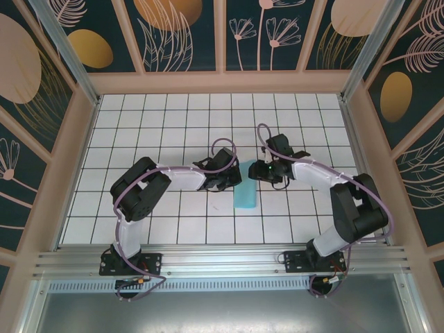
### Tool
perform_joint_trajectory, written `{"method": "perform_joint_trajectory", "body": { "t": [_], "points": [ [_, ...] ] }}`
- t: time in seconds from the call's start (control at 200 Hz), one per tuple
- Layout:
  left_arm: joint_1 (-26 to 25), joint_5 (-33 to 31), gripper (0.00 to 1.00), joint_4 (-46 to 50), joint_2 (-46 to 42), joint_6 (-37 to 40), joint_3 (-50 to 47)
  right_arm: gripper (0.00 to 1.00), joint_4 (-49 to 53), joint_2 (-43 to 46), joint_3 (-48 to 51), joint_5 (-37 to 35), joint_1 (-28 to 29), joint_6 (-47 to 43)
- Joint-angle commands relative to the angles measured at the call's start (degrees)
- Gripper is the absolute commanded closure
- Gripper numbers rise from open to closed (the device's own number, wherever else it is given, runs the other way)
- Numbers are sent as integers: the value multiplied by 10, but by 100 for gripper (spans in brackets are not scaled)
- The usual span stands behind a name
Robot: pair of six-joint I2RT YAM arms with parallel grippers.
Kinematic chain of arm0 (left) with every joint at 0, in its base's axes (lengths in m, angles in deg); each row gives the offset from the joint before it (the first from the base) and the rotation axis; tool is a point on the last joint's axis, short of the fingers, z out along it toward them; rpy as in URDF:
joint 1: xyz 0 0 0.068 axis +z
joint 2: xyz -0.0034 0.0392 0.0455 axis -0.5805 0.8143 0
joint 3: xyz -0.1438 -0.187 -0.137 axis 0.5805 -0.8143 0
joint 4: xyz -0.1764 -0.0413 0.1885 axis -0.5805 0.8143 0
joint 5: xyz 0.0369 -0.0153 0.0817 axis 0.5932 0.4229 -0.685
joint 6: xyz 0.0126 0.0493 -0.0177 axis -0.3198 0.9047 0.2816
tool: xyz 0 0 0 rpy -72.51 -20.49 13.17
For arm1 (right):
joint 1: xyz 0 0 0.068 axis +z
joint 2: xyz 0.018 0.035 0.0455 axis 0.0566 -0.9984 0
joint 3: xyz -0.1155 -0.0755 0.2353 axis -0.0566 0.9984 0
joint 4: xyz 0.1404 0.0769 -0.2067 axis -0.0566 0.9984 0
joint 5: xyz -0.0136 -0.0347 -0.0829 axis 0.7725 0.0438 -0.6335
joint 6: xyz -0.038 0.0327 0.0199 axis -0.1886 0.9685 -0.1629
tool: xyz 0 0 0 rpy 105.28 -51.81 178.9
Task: Fold a paper plane with a square sheet of paper (pick it up from the middle)
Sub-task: Hold the square sheet of paper at the center of the table, then fold the square sheet of paper in half at the center of the table.
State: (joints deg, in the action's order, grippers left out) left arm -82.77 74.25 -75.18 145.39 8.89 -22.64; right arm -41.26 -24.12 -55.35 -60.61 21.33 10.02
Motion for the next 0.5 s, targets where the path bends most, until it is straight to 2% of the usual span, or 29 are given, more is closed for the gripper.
{"method": "perform_joint_trajectory", "body": {
  "t": [0.0,0.055,0.105,0.255,0.495],
  "points": [
    [-4,-13,100,51,22,14,-5,66,-48,19,26,69,-14,12],
    [-4,-12,100,52,23,15,-4,77,-78,15,38,118,-16,19],
    [-4,-12,100,52,24,16,-4,81,-100,9,45,148,-17,26],
    [-4,-13,100,52,24,15,-7,84,-132,-19,59,184,-22,30],
    [-4,-13,100,53,27,16,-6,85,-136,-47,83,172,-40,16]
  ]
}}
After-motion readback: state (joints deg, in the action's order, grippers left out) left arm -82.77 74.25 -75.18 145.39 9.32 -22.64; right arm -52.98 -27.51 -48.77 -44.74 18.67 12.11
